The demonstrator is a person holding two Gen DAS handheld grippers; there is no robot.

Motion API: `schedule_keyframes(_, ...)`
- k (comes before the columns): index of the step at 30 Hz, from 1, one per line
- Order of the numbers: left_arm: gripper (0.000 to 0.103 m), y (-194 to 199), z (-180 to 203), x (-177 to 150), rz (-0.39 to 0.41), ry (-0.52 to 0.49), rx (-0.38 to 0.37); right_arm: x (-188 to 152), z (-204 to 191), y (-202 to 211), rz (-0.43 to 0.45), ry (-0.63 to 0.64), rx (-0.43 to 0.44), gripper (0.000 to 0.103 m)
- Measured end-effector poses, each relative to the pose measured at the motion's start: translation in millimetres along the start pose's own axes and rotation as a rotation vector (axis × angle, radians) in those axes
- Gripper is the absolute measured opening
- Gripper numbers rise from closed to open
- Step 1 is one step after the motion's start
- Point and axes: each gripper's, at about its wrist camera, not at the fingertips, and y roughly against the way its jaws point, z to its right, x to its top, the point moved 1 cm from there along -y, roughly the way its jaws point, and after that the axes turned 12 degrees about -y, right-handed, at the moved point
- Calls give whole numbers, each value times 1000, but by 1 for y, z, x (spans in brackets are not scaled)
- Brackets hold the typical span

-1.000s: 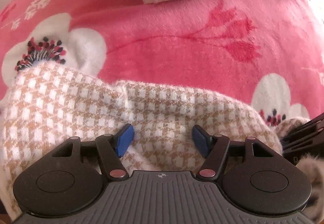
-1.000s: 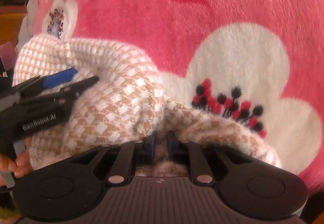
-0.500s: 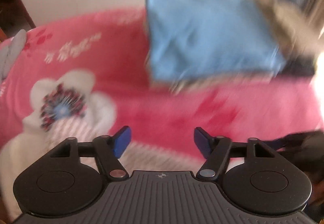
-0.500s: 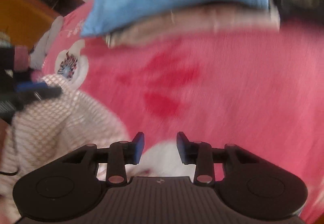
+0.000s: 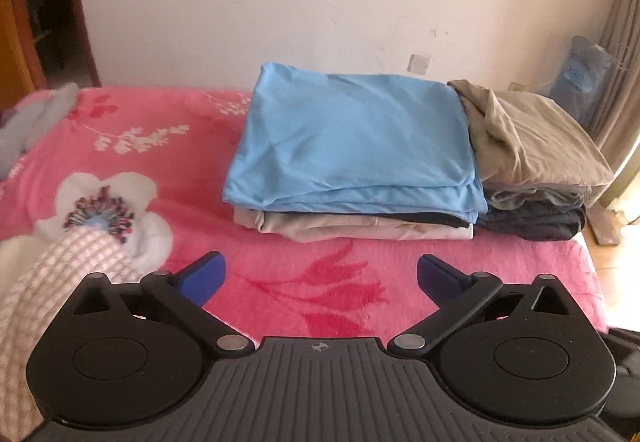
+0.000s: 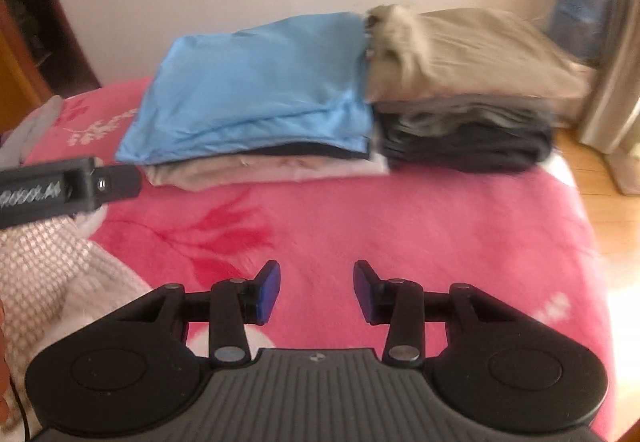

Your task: Fold clothes

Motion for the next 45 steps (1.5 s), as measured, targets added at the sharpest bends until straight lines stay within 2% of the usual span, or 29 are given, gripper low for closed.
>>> schedule_keyframes(6, 103, 22, 21, -2, -21, 12, -7, -6, 16, 40, 62, 3, -67, 45)
schedule_keyframes(7, 103, 25, 24, -4, -23, 5, -9, -5, 20, 47, 77, 1, -76, 56)
schedule_keyframes(8, 103, 28, 28, -6, -27, -1, -13, -4, 23, 53, 92, -1, -78, 76)
schedule_keyframes(9, 103, 31, 31, -8, -30, -8, -16, -3, 27, 60, 108, -2, -75, 83)
schedule_keyframes(10, 103, 32, 34, -10, -35, -16, -16, -3, 30, 66, 124, 3, -71, 88)
schedule_keyframes(16, 103, 37, 49, -17, -30, -57, -9, -9, 35, 86, 165, 62, -77, 101)
schedule_keyframes(27, 103, 43, 57, -14, -38, -45, 14, -8, 53, 96, 197, 14, -197, 103)
schedule_keyframes(32, 103, 42, 60, -11, -56, -42, 28, -2, 60, 97, 191, -33, -205, 103)
schedule_keyframes(36, 103, 43, 65, -11, -44, -81, 44, 2, 65, 96, 172, -52, -211, 103)
schedule_keyframes(45, 103, 41, 67, -12, -61, -79, 50, -2, 67, 91, 152, -42, -236, 103)
